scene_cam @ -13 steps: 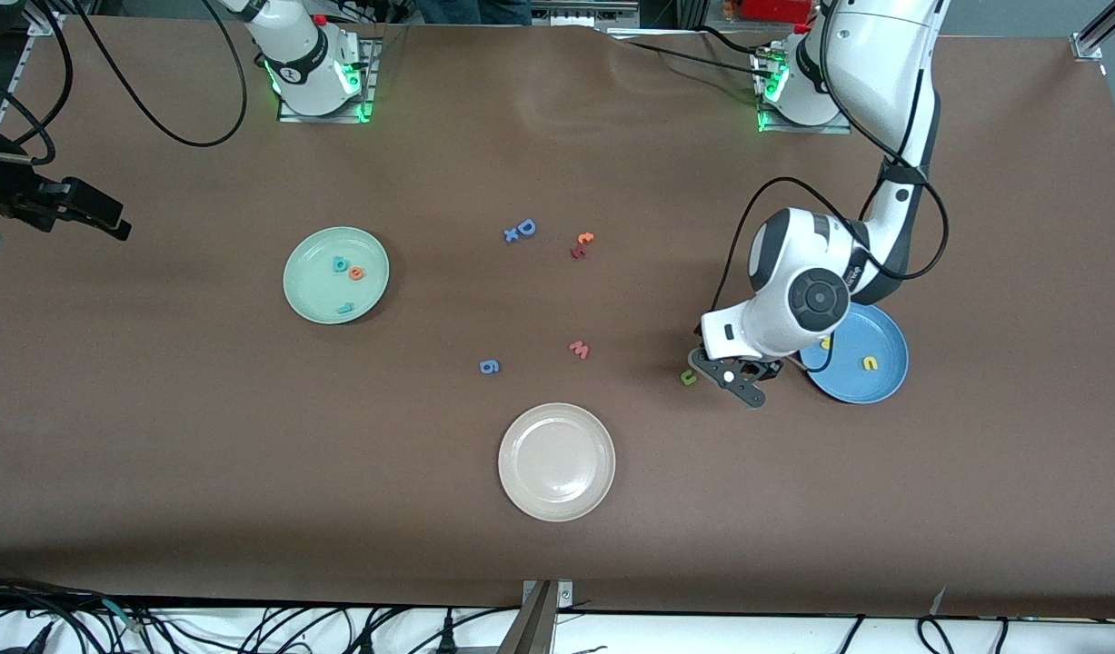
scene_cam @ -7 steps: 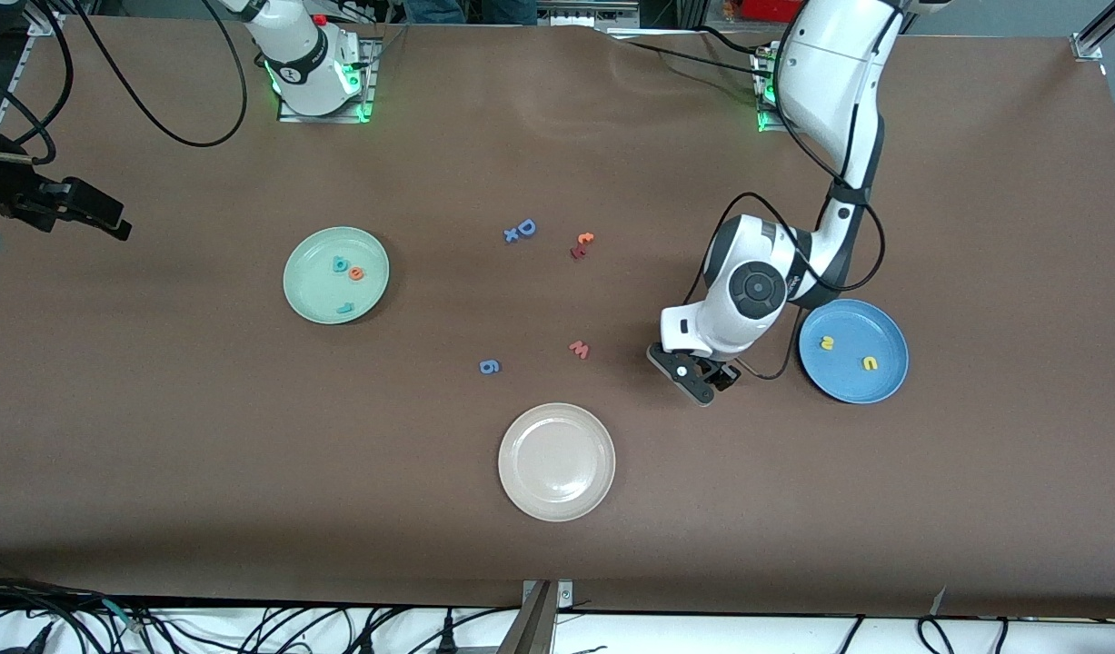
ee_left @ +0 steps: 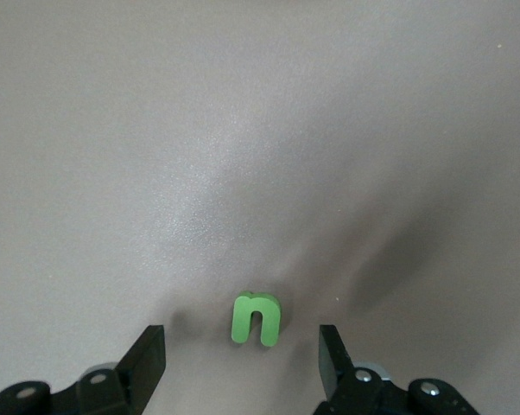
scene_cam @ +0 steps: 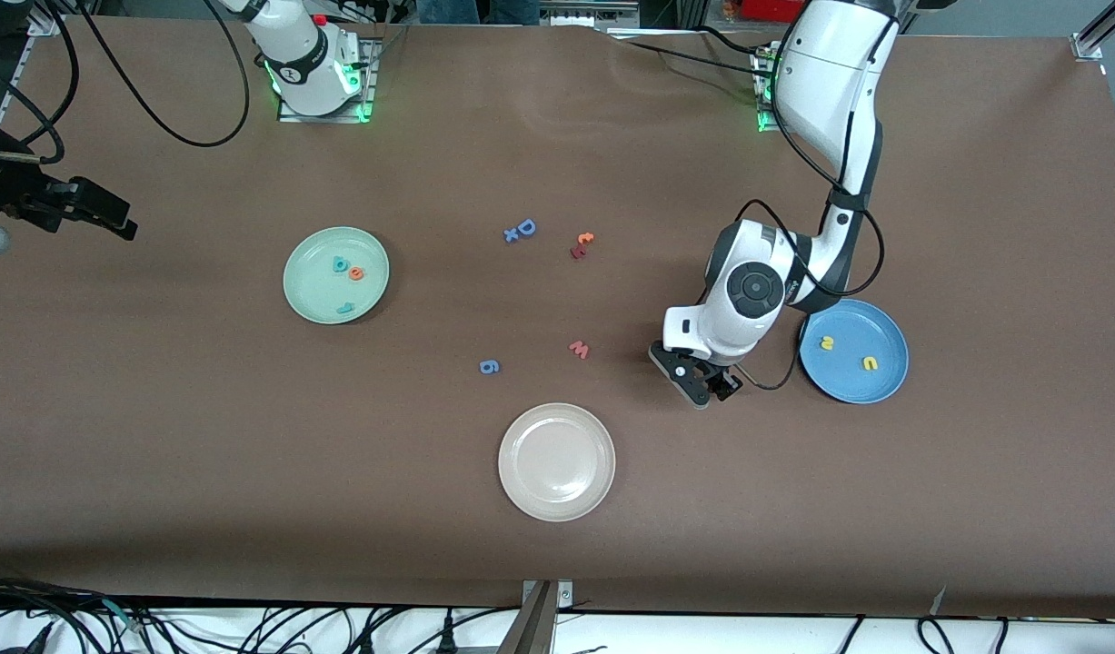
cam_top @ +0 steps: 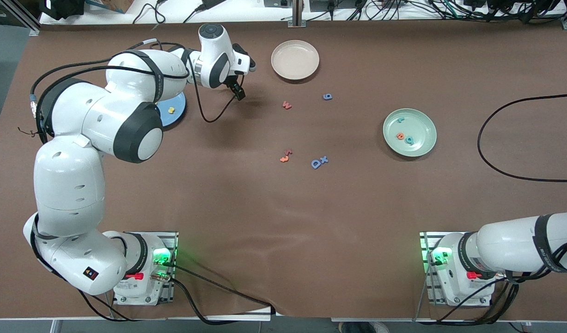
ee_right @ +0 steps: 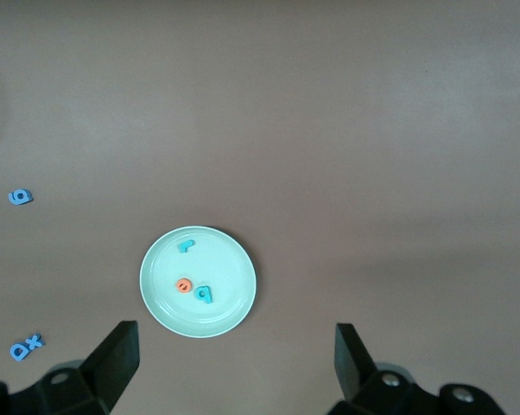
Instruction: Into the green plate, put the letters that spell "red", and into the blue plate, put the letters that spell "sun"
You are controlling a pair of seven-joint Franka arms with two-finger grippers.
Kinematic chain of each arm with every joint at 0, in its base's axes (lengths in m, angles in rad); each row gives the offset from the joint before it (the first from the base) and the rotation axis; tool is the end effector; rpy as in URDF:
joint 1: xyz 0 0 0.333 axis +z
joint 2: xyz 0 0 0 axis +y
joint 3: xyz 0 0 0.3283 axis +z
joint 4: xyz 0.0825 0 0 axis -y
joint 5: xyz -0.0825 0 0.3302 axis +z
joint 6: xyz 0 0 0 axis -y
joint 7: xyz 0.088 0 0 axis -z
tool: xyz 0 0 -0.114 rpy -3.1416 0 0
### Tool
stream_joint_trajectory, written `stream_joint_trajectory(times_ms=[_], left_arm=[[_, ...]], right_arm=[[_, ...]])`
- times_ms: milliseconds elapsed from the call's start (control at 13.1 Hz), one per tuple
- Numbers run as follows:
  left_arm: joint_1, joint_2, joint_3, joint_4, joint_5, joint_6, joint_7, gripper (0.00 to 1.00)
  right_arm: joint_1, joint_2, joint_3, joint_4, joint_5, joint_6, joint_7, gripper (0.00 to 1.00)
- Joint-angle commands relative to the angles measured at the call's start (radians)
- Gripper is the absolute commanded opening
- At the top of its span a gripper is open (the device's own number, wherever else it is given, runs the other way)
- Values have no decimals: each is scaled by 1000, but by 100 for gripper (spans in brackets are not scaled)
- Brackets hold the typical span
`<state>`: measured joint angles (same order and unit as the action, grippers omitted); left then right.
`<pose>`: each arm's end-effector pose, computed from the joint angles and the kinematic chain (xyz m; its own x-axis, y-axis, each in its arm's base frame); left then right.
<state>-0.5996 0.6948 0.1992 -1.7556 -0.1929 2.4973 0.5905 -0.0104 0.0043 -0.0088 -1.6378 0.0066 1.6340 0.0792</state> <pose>0.5851 -0.2643 0.2280 0.6283 -0.7761 0.0540 -0.7754 -0.6303 -0.0382 0.5061 -0.0090 0.6050 0.9951 -0.0987 -0.0086 -0.0987 -0.9951 -0.0059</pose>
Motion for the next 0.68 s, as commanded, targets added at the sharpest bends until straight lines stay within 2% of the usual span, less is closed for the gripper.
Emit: stream_joint_trajectory(times_ms=[0,228,609], left_arm=[[0,8,3,-8,27,21,17,80],[-2,18,3,-8,29,23,17,80],[-3,31,3,-8,32,52,17,72]], right_arm=[[-5,5,3,15,12,-8,-9,100],[-3,5,3,15,12,-8,-9,100],[-3,5,3,15,12,-8,-9,100]])
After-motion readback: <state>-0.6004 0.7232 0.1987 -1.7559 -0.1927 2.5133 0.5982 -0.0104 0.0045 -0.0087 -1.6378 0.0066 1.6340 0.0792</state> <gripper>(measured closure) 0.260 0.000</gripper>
